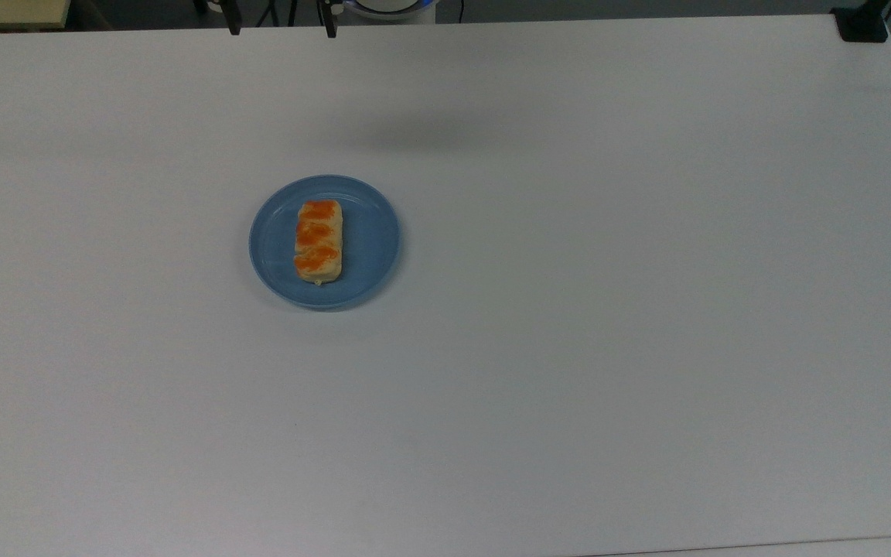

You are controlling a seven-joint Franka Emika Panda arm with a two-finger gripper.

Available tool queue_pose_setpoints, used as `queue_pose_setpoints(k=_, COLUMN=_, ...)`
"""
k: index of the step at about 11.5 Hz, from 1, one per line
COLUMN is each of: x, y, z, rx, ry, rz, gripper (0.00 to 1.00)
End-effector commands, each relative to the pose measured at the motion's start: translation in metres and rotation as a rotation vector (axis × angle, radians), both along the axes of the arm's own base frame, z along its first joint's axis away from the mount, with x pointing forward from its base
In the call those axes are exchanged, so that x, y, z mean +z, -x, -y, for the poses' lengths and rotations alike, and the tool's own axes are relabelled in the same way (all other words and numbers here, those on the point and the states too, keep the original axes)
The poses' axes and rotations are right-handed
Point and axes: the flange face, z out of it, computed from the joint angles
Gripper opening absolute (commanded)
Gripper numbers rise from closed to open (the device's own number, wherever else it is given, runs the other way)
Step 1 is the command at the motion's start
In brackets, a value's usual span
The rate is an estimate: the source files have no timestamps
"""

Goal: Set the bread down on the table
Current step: 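Move the open gripper toward the blue plate with the bread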

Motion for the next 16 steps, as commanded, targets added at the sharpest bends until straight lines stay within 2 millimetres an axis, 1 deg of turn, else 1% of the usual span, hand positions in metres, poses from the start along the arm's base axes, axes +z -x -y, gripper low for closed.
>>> queue_pose_setpoints(k=1, x=0.003, y=0.000, z=0.001, rx=0.017, ry=0.015, rz=0.011, gripper=1.00)
queue_pose_setpoints(k=7, x=0.003, y=-0.002, z=0.000, rx=0.021, ry=0.016, rz=0.016, gripper=1.00)
queue_pose_setpoints(k=10, x=-0.009, y=-0.008, z=0.001, rx=0.028, ry=0.033, rz=-0.005, gripper=1.00)
queue_pose_setpoints(k=11, x=-0.012, y=-0.009, z=0.002, rx=0.075, ry=0.068, rz=-0.013, gripper=1.00)
queue_pose_setpoints(k=12, x=-0.022, y=-0.013, z=0.002, rx=0.151, ry=0.075, rz=-0.032, gripper=1.00)
queue_pose_setpoints(k=13, x=-0.033, y=-0.019, z=0.002, rx=0.190, ry=0.079, rz=-0.042, gripper=1.00)
queue_pose_setpoints(k=14, x=-0.048, y=-0.029, z=0.001, rx=0.194, ry=0.087, rz=-0.012, gripper=1.00)
queue_pose_setpoints(k=15, x=-0.066, y=-0.031, z=0.000, rx=0.191, ry=0.089, rz=0.006, gripper=1.00)
queue_pose_setpoints(k=16, x=-0.074, y=-0.033, z=-0.008, rx=0.184, ry=0.085, rz=0.006, gripper=1.00)
